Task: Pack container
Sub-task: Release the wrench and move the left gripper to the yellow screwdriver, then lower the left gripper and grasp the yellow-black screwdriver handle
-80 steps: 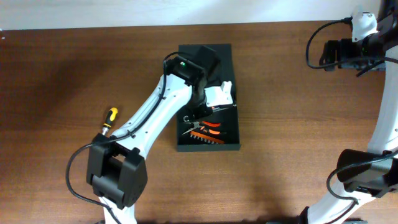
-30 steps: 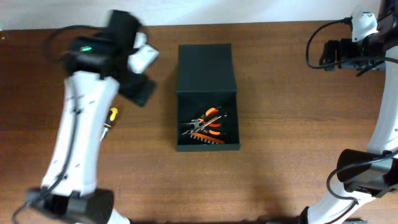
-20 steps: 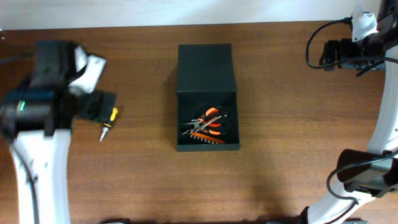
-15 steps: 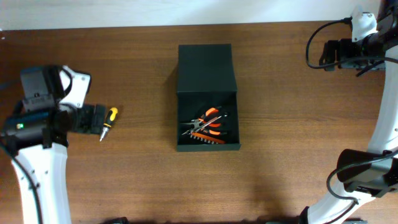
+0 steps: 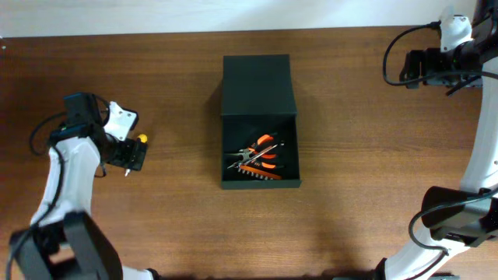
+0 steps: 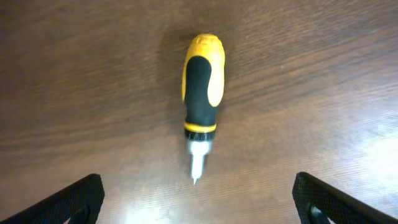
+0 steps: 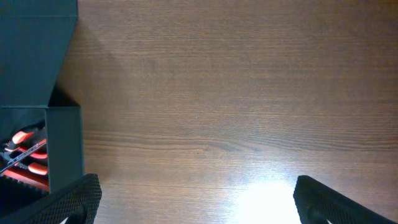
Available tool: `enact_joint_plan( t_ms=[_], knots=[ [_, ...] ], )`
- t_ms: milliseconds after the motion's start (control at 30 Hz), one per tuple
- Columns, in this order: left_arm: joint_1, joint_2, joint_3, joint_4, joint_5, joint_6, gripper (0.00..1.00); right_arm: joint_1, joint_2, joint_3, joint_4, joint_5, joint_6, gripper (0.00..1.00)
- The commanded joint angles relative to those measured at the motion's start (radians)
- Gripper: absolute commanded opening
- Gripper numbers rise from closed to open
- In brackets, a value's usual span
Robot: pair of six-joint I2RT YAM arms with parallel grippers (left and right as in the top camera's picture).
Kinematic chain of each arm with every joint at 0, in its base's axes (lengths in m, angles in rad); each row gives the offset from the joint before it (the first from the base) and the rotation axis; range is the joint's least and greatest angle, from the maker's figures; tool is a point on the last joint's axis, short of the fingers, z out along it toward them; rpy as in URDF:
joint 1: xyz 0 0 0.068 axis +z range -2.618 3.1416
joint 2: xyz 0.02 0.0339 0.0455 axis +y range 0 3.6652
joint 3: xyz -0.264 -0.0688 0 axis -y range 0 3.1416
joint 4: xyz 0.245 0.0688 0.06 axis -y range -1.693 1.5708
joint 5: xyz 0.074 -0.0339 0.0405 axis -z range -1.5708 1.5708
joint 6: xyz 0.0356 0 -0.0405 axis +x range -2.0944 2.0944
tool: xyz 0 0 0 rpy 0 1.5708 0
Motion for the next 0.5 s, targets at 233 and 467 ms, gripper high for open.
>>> enact_joint_plan(
  t_ms=[233, 467],
  knots=[
    [0.003, 0.161, 0.000, 0.040, -0.016, 0.071, 0.99, 0.001, 0.002, -0.003, 0.004, -0.012, 0.008, 0.99],
    [0.002, 0.208, 0.000, 0.068, -0.048, 0.060, 0.99, 0.001, 0.002, -0.003, 0.000, -0.013, 0.008, 0.99]
  ],
)
